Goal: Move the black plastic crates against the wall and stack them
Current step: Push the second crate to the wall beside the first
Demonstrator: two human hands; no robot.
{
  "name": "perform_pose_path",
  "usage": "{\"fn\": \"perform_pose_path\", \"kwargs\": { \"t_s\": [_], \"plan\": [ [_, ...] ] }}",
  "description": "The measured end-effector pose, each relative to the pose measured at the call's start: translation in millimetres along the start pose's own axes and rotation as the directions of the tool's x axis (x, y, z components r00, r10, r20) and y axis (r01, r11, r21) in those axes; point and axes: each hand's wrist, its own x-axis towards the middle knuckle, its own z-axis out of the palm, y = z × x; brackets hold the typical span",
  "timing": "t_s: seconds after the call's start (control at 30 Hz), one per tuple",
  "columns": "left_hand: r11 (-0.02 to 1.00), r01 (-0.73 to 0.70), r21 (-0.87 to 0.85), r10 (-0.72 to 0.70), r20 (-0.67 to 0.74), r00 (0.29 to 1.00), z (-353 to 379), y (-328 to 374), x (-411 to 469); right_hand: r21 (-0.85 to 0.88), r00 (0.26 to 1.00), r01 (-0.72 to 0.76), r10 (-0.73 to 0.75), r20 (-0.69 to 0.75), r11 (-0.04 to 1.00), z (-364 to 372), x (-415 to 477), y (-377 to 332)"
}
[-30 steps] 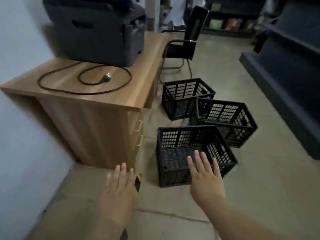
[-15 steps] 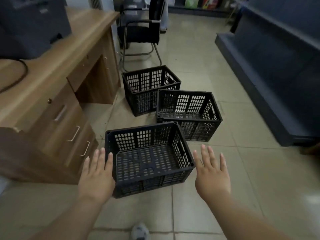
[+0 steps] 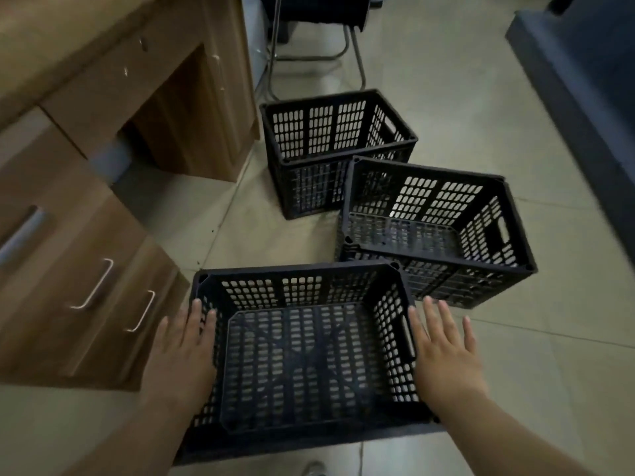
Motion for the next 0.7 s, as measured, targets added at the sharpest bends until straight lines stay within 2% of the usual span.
{"fn": "perform_pose_path", "kwargs": {
  "t_s": [0.37,0.7],
  "plan": [
    [0.984,0.008,0.18,-0.029,0.118,0.993,123,6,88,-0.2,0.99,-0.028,0.054,0.129,0.979,114,140,2],
    [0.984,0.031,0.173,-0.05,0.102,0.994,137,4,83,-0.219,0.983,0.023,0.018,0.184,0.975,127,157,4]
  ]
}}
